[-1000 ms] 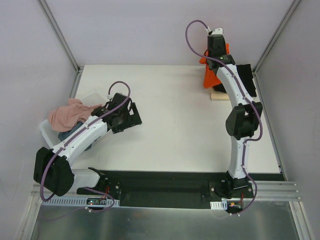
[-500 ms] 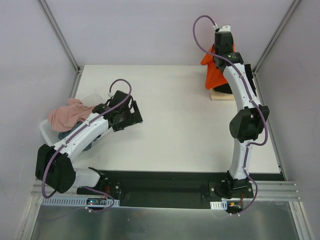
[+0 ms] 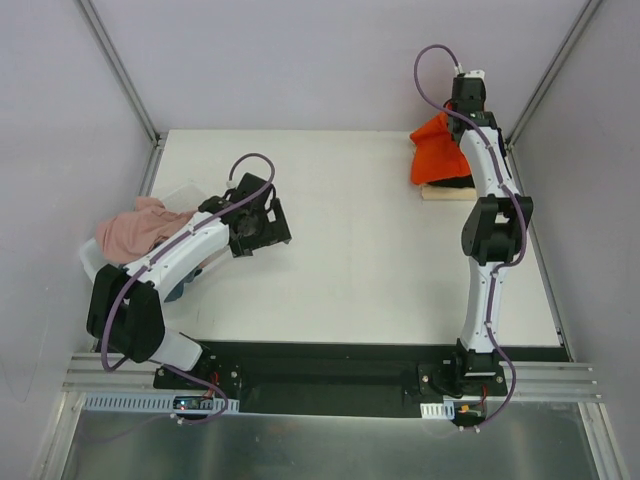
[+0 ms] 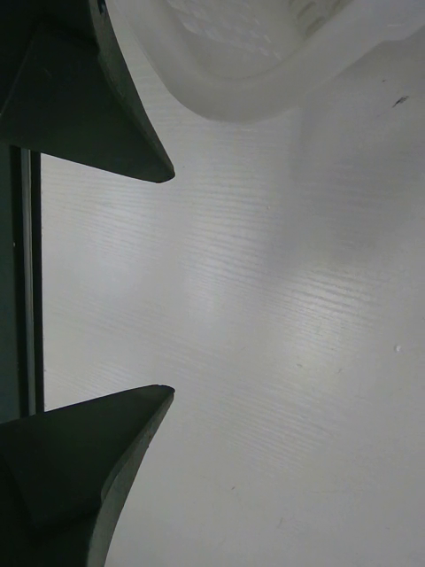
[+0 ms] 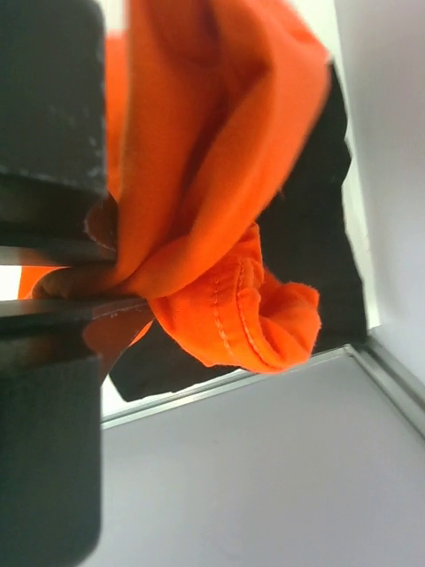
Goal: Fold and stack the t-shirts
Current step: Put the neatly folded tshirt into the corner of the board with the right arm
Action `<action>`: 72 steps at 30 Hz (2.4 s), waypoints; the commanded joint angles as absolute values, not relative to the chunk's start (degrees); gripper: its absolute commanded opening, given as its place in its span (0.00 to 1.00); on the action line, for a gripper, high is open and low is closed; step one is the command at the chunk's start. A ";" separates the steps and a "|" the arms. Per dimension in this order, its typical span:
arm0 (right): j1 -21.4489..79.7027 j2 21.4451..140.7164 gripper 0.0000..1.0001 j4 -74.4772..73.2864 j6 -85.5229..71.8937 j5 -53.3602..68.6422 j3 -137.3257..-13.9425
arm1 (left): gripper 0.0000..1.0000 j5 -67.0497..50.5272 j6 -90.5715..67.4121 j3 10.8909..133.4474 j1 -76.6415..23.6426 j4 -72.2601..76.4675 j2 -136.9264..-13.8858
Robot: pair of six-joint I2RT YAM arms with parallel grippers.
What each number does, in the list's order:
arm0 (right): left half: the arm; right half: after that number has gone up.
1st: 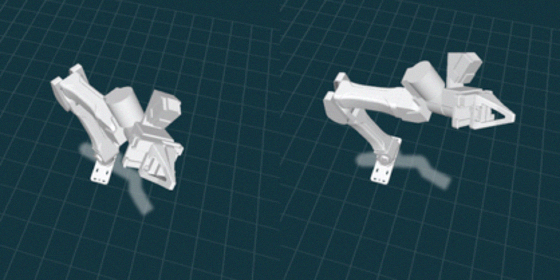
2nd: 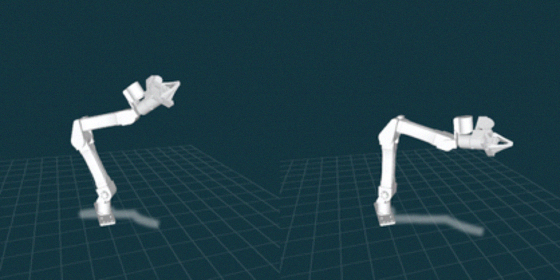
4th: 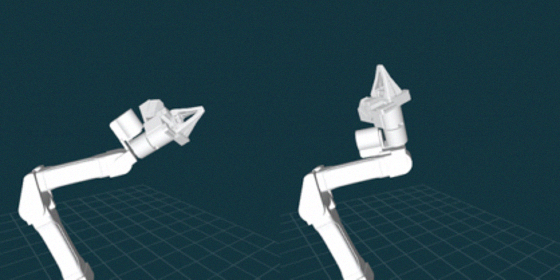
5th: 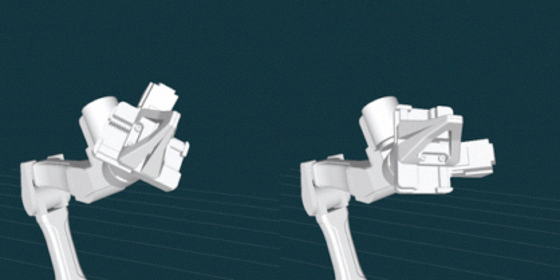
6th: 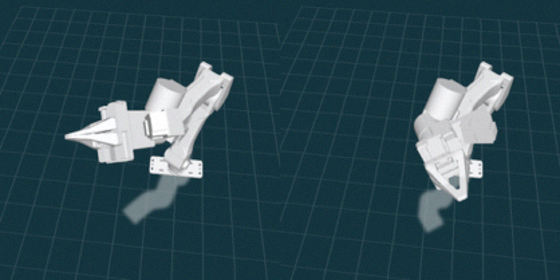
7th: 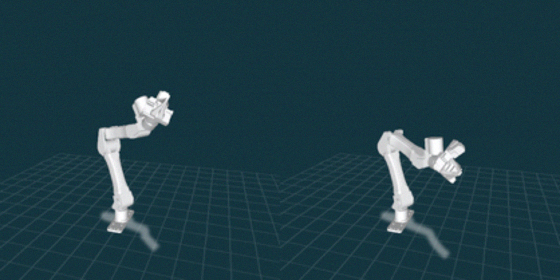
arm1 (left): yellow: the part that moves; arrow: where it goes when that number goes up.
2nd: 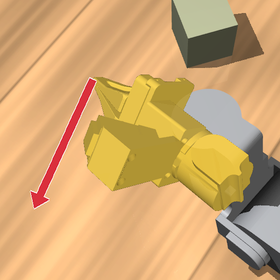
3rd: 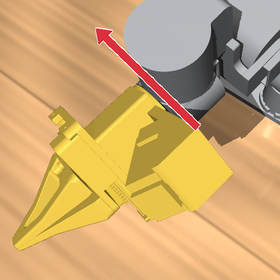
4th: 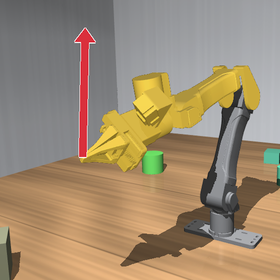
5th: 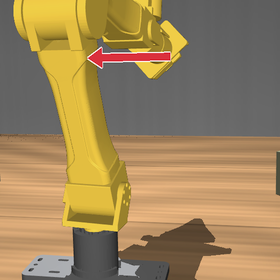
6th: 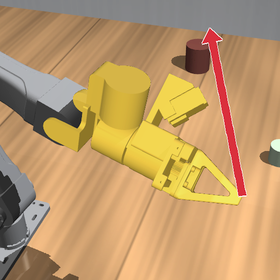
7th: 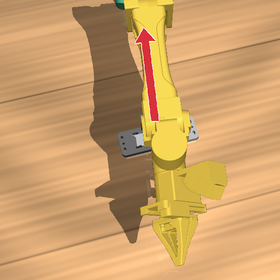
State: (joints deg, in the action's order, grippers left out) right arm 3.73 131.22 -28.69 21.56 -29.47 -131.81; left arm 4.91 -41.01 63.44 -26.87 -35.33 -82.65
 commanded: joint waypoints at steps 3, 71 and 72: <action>-1.04 134.73 0.17 -20.57 17.93 -28.83 -135.35 | 0.99 4.13 -39.73 66.53 -26.10 -36.65 -84.81; 17.14 35.51 0.97 -16.17 -11.25 -18.72 -30.32 | 0.99 9.32 -43.41 52.48 -35.86 -36.91 -61.80; 17.23 35.59 0.97 -16.26 -10.99 -18.81 -30.24 | 0.99 9.49 -43.68 52.12 -35.95 -36.74 -61.53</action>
